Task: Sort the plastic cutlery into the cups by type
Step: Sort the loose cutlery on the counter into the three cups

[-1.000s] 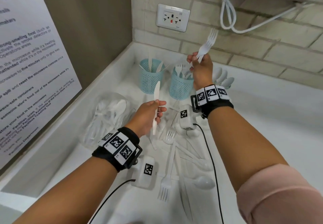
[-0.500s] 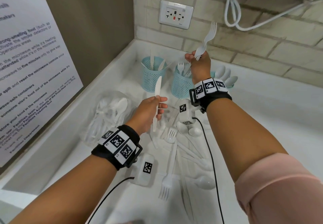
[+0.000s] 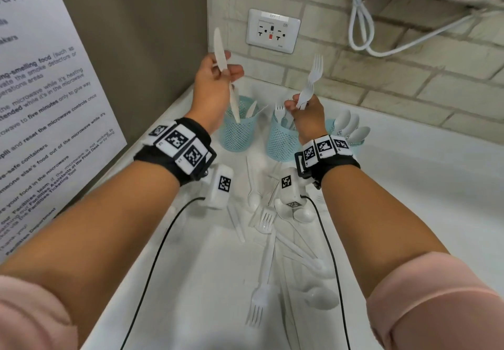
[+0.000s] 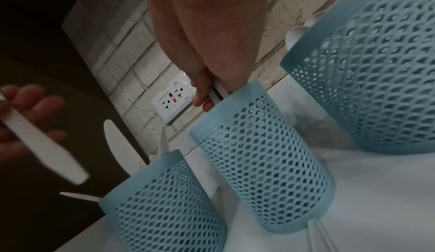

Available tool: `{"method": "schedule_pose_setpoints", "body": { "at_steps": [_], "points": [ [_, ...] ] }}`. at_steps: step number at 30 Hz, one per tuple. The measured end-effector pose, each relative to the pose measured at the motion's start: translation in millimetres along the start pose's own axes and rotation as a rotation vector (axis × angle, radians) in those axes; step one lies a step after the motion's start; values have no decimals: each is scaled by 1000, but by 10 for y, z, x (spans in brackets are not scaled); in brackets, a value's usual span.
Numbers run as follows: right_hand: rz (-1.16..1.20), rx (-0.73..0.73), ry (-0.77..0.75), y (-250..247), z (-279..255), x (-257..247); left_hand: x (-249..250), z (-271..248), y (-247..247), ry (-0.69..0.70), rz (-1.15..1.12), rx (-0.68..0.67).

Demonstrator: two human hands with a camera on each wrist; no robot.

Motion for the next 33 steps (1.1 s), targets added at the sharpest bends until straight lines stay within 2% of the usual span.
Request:
{"method": "schedule_pose_setpoints", "body": {
  "at_steps": [6, 11, 14, 16, 19, 22, 26, 28, 30, 31, 32, 33],
  "points": [
    [24, -10, -38, -8, -16, -13, -7, 210, -60, 55, 119, 36],
    [45, -8, -69, 15, -41, -54, -282, 287, -139, -115, 502, -53],
    [49, -24, -50, 27, -25, -40, -355, 271, -155, -150, 631, -102],
    [106, -24, -49, 20, -39, -48, -344, 257, -141, -146, 701, -113],
    [208, 37, -72, -3, -76, -100, -277, 211, -118, -56, 785, -75],
    [29, 99, -142, -35, -76, -117, -214, 54, -80, 38, 803, -10],
    [-435, -9, -182, -9, -131, -123, -173, -263, -2, 131, 828, 21],
    [-477, 53, -242, -66, -167, -158, -194, -419, 32, 127, 837, 0],
    [-422, 149, -266, -167, -244, -259, -237, -556, 66, 3, 841, -92],
    [-361, 137, -230, -221, -285, -312, -291, -614, 86, -122, 887, -190],
    [-294, 58, -169, -260, -325, -362, -353, -677, 118, -278, 992, -326],
    [-273, -82, -100, -285, -381, -404, -416, -758, 145, -424, 1129, -475]
  ]
}}
Point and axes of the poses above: each hand's wrist, its own z-axis towards the middle knuckle, its own y-axis out of the palm, x = y × z, the point moved 3 cm from there along z, towards the middle knuckle, and after that the axes turned 13 degrees about -x, right-handed, at the moved point
